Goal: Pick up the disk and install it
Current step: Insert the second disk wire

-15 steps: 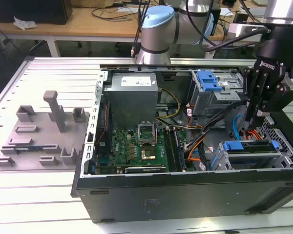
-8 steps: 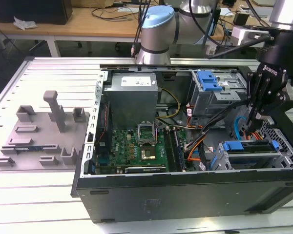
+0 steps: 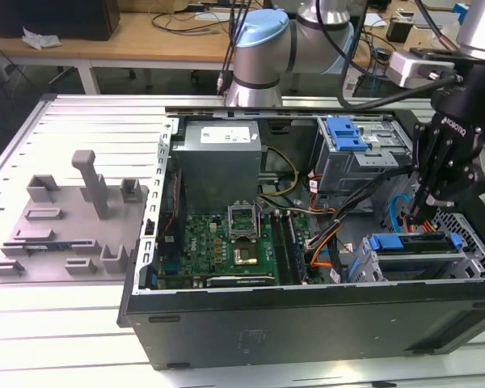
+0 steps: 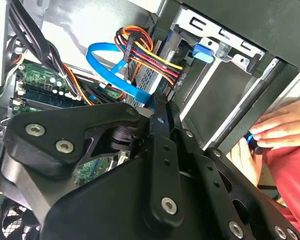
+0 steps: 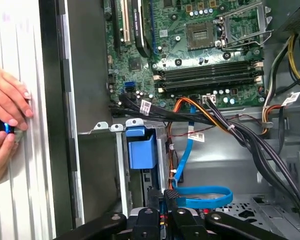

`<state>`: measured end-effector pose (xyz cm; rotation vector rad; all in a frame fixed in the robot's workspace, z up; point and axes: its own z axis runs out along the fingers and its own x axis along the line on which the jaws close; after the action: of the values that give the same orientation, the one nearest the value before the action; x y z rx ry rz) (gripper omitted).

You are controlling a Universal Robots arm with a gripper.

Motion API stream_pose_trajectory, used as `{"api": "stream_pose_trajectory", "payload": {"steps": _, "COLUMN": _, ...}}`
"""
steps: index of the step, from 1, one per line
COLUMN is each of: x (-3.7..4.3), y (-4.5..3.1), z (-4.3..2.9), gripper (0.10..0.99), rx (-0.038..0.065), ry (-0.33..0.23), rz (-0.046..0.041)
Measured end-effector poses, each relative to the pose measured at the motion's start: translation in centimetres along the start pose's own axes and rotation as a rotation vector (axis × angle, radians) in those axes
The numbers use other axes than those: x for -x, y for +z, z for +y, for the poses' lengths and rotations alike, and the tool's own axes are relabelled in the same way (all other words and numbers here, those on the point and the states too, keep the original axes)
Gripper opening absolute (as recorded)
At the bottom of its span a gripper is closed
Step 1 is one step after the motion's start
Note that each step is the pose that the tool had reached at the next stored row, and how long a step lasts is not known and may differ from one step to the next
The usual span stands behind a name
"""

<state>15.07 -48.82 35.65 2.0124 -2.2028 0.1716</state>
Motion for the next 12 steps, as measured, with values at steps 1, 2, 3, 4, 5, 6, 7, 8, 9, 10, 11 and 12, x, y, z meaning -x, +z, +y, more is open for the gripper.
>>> {"api": "stream_pose_trajectory", "payload": {"steps": 1, "x": -0.17, "y": 0.03, "z": -0.01, "gripper": 0.161, "rx": -0.001, "ry": 0.0, "rz": -0.0101}}
{"api": "stream_pose_trajectory", "payload": {"steps": 2, "x": -0.35, "y": 0.07, "z": -0.02, "gripper": 0.161, "rx": -0.002, "ry": 0.0, "rz": -0.0201}}
{"api": "stream_pose_trajectory", "payload": {"steps": 3, "x": -0.5, "y": 0.09, "z": -0.03, "gripper": 0.161, "rx": -0.003, "ry": 0.0, "rz": -0.0291}}
{"api": "stream_pose_trajectory", "payload": {"steps": 4, "x": -0.6, "y": 0.11, "z": -0.03, "gripper": 0.161, "rx": -0.004, "ry": 0.0, "rz": -0.0349}}
{"api": "stream_pose_trajectory", "payload": {"steps": 5, "x": -0.72, "y": 0.14, "z": 0.04, "gripper": 0.161, "rx": -0.006, "ry": 0.0, "rz": -0.0422}}
{"api": "stream_pose_trajectory", "payload": {"steps": 6, "x": -0.78, "y": 0.15, "z": 0.12, "gripper": 0.161, "rx": -0.007, "ry": 0.0, "rz": -0.0463}}
{"api": "stream_pose_trajectory", "payload": {"steps": 7, "x": -0.83, "y": 0.16, "z": 0.2, "gripper": 0.161, "rx": -0.008, "ry": 0.0, "rz": -0.049}}
{"api": "stream_pose_trajectory", "payload": {"steps": 8, "x": -0.93, "y": 0.18, "z": 0.33, "gripper": 0.161, "rx": -0.01, "ry": 0.0, "rz": -0.0543}}
{"api": "stream_pose_trajectory", "payload": {"steps": 9, "x": -1.0, "y": 0.19, "z": 0.38, "gripper": 0.161, "rx": -0.012, "ry": -0.001, "rz": -0.0581}}
{"api": "stream_pose_trajectory", "payload": {"steps": 10, "x": -1.06, "y": 0.21, "z": 0.4, "gripper": 0.161, "rx": -0.014, "ry": -0.002, "rz": -0.062}}
{"api": "stream_pose_trajectory", "payload": {"steps": 11, "x": -1.13, "y": 0.22, "z": 0.4, "gripper": 0.161, "rx": -0.016, "ry": -0.005, "rz": -0.067}}
{"api": "stream_pose_trajectory", "payload": {"steps": 12, "x": -1.17, "y": 0.23, "z": 0.4, "gripper": 0.161, "rx": -0.018, "ry": -0.008, "rz": -0.0702}}
